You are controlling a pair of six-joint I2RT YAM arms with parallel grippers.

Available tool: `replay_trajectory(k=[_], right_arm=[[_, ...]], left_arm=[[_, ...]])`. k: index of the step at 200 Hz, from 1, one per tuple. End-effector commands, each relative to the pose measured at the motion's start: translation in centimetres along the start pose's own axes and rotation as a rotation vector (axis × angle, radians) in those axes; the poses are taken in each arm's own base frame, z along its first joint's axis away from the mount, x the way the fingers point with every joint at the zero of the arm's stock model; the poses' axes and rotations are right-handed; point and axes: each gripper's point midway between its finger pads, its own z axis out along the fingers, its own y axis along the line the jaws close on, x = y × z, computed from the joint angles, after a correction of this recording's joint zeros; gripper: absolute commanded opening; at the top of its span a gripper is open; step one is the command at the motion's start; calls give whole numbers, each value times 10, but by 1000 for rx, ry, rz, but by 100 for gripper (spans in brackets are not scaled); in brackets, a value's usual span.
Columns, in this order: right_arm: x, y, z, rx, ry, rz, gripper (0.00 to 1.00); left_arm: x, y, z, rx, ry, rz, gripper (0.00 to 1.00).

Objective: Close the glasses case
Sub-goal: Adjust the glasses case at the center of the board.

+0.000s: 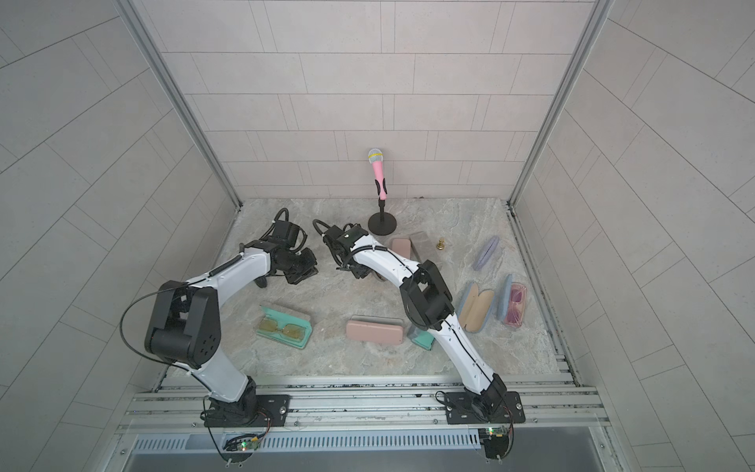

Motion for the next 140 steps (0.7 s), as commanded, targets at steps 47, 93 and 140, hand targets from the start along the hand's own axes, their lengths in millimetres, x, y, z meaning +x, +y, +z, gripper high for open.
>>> replay_trajectory(k=[47,93,140], right_arm=[[2,16,2,32,10,-46,59],[1,30,-9,-88,-7,-21,71],[0,36,-32,-201,-33,7,72]], left_arm=[[3,12,6,-28,14,3,0],[3,13,5,-33,9,3,0],[3,14,4,-37,8,3,0]])
